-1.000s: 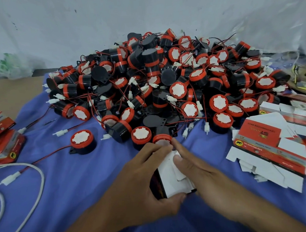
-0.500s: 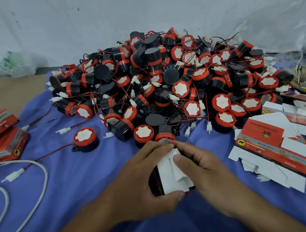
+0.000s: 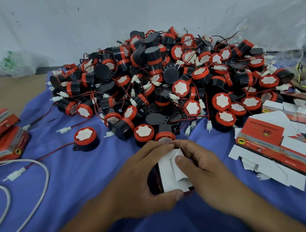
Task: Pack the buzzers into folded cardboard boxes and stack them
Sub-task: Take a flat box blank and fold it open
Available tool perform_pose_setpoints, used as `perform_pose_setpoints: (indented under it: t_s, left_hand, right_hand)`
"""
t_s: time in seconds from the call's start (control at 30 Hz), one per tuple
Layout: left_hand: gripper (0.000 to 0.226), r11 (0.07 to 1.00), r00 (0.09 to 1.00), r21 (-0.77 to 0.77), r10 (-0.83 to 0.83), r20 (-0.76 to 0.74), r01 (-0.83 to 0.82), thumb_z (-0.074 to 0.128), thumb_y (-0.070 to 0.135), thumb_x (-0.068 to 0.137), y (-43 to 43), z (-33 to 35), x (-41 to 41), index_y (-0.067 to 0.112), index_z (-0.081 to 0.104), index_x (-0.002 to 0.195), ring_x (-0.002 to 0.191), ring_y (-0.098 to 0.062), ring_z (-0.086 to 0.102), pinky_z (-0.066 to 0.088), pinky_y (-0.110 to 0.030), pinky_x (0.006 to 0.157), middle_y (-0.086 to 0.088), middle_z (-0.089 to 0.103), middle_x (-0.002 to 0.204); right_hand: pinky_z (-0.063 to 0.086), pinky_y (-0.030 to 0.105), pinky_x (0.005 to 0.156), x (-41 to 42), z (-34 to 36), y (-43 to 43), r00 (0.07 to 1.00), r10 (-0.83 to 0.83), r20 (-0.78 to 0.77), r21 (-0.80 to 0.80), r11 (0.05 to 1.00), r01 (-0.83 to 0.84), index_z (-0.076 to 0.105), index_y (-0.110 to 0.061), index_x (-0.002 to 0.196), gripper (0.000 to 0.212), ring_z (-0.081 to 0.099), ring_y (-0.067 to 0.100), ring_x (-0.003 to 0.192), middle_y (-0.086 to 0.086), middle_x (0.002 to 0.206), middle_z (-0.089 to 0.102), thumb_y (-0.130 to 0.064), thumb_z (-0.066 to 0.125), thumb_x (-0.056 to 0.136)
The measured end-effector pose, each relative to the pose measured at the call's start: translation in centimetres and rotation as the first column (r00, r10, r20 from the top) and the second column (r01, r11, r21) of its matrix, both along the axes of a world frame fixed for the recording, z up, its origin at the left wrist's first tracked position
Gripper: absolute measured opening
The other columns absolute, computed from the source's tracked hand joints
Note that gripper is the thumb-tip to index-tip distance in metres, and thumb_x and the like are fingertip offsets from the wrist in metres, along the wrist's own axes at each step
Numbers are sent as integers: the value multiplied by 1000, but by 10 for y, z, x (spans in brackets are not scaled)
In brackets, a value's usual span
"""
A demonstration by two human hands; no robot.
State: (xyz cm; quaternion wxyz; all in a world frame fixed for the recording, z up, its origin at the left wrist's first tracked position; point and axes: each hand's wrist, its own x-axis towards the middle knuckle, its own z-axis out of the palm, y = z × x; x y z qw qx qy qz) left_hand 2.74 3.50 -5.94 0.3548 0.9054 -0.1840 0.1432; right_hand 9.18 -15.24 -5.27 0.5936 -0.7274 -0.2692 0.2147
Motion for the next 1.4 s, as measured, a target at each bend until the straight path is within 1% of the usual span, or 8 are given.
perform_pose_setpoints:
  t_s: [0.27,0.57,0.83,0.97,1.1,1.23,1.33,1.4]
  left_hand:
    - [80,999,999,-2,33,38,-33,67,55,77,-3,-1,0,19,45,144,130,3,44,35,-10,104,19,45,139]
    - [77,993,993,-82,91,78,-85,72,52,74,-5,1,0,13,51,138,124,-4,52,44,-17,97,11,52,135]
    - [80,957,993,-268,-96,74,112,57,60,91,-7,13,-5,21,28,153,144,-14,37,37,-26,109,9,35,156]
    - [79,991,991,-79,-104,80,110,56,53,95,6,20,-2,25,17,158,151,-15,18,31,-34,117,8,18,164]
    - [85,924,978,373,2,210,-82,59,63,84,19,17,6,31,21,155,133,-7,32,26,-15,113,7,34,143]
    - [35,871,912,426,56,406,-243,61,40,88,19,13,10,11,68,106,95,-26,51,41,-32,83,-6,56,105]
    - [21,885,873,383,52,484,-265,60,19,94,14,13,11,7,70,80,83,-29,57,46,-41,72,-7,62,91]
    - [25,910,910,359,43,413,-206,57,23,96,12,13,7,7,70,82,84,-26,58,47,-39,69,-6,61,95]
  right_hand:
    - [62,35,69,-5,0,3,999,-7,54,25,1000,6,56,-40,129,28,70,13,98,-10,114,69,-29,51,103]
    - [60,35,83,-1,5,5,879,66,-473,301,949,90,77,-26,105,28,71,22,106,5,113,74,-25,68,79]
    - [59,23,74,-8,31,-13,986,-61,154,140,989,39,58,-49,122,54,73,13,88,-4,110,73,-33,81,77]
    - [58,23,77,1,30,-23,444,128,887,-202,972,123,27,-20,151,87,62,17,106,1,149,32,-38,76,81]
    - [53,29,65,7,17,-22,297,228,927,-287,942,173,14,-11,155,85,61,14,84,5,143,37,-47,59,92]
    - [52,42,99,18,6,-21,116,335,935,-354,864,358,69,-9,109,41,59,30,115,8,117,65,-41,67,85]
    - [23,56,115,21,5,-19,155,393,907,-415,760,501,71,-12,80,33,52,38,132,11,114,70,-39,88,69]
    - [32,55,111,18,2,-18,210,380,901,-433,748,504,71,-12,81,42,64,34,119,11,107,72,-40,94,59]
